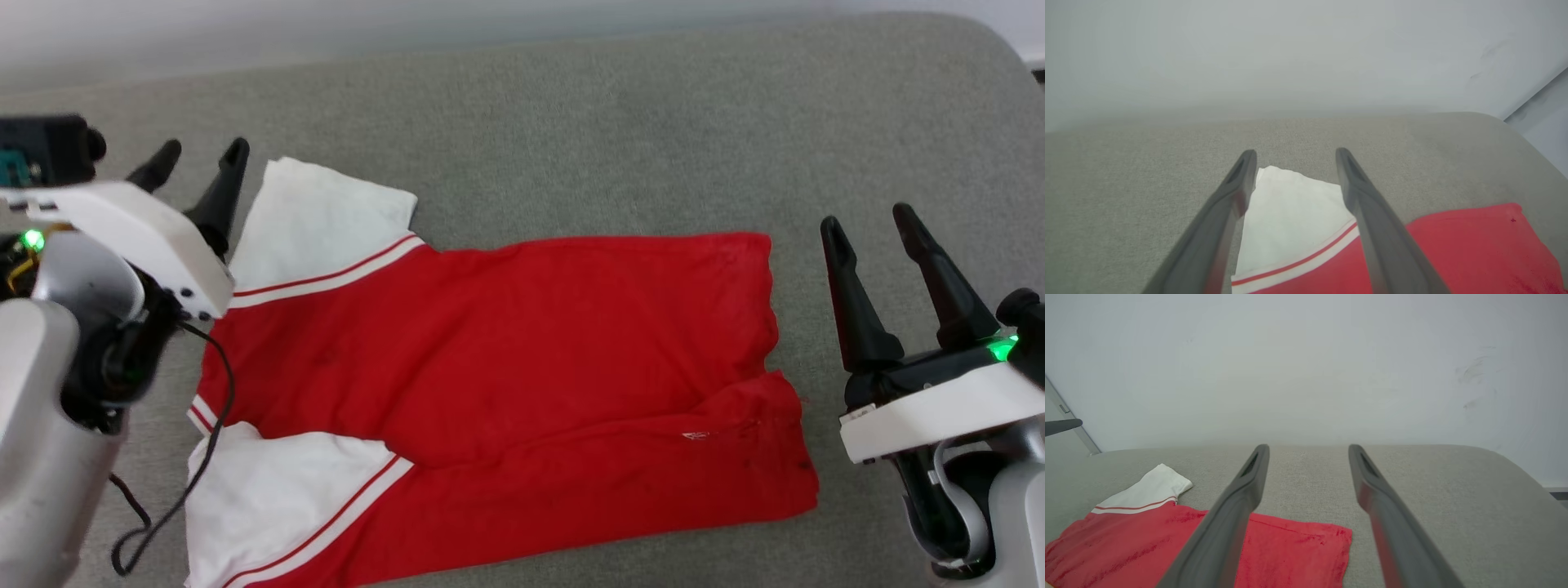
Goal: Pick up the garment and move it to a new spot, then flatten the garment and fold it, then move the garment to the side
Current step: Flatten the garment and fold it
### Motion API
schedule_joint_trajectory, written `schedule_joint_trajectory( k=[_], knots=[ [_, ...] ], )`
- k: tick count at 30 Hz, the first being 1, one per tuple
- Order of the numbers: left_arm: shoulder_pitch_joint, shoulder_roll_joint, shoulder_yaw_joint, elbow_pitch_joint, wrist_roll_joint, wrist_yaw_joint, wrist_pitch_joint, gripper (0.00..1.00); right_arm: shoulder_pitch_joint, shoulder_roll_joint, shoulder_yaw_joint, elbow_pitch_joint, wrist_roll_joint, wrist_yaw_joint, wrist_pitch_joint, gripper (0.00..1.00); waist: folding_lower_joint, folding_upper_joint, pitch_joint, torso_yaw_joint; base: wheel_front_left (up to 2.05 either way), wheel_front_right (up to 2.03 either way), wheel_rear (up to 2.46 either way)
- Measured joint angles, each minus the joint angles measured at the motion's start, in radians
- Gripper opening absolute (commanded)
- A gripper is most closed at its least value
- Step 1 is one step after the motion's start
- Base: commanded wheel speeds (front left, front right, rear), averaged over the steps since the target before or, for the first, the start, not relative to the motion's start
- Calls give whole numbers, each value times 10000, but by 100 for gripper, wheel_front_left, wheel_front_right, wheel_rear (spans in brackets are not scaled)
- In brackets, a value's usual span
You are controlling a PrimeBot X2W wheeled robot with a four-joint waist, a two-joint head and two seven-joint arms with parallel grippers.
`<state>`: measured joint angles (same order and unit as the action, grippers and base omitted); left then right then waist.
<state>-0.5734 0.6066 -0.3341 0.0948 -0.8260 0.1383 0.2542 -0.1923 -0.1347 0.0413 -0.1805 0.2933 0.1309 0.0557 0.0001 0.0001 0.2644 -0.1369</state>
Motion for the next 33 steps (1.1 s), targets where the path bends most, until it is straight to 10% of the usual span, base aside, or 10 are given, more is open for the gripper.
schedule_joint_trajectory(
  k=[8,19,20,21,22,23,33],
  knots=[
    [-2328,947,-522,1488,-909,-771,3806,100,-543,119,213,21,58,0,-215,100,0,0,1487,-686,0,0,0],
    [-3572,1776,-892,2930,-1093,-585,6483,100,-756,159,512,407,355,0,-330,100,0,0,2724,-1718,0,0,0],
    [-3627,1768,-892,3022,-1204,-489,6748,96,-769,161,525,435,393,0,-334,100,0,0,2787,-1773,0,0,0],
    [-3722,1779,-907,3087,-1260,-405,6989,48,-779,157,506,479,435,0,-309,100,-1,0,2835,-1818,0,0,0],
    [-3781,1783,-930,3135,-1290,-332,7152,34,-793,157,508,514,474,-2,-286,100,-1,0,2869,-1848,0,0,0],
    [-3792,1770,-928,3162,-1315,-265,7233,0,-799,151,522,548,541,0,-272,100,-1,0,2880,-1864,0,0,0],
    [-3490,1064,-995,3432,-1287,-410,6113,0,-1301,-362,324,1724,1864,-2,1185,100,0,0,2348,-1505,0,0,0]
  ],
)
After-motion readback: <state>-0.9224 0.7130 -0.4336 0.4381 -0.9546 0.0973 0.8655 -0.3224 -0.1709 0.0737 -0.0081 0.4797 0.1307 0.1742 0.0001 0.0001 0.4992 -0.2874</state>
